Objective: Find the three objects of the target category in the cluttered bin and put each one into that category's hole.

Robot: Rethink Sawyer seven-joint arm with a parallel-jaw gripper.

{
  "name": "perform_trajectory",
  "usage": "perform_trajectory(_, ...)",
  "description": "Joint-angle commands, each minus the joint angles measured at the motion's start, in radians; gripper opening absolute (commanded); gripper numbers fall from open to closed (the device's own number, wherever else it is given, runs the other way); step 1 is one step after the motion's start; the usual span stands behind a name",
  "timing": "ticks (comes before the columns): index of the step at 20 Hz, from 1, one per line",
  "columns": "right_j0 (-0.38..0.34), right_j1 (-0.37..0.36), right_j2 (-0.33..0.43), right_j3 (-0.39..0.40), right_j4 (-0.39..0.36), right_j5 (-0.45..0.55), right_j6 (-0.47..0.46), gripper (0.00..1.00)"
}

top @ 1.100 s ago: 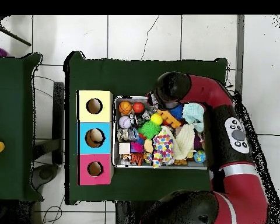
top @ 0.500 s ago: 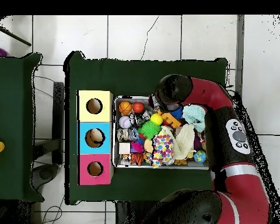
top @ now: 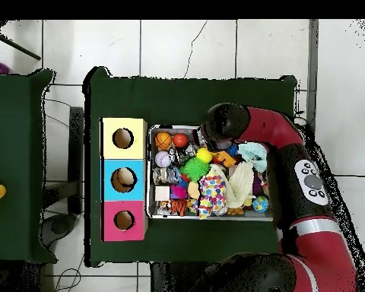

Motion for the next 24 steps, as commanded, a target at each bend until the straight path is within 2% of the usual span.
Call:
perform_trajectory(1, -0.023, 0.013, 0.058, 0.115, -0.07, -0.115, -0.144, 1.0)
perform_trajectory(11, -0.023, 0.062, 0.051, 0.1, -0.077, -0.12, -0.14, 1.0)
perform_trajectory(24, -0.029, 0.079, 0.053, 0.142, -0.09, -0.195, -0.108, 1.0)
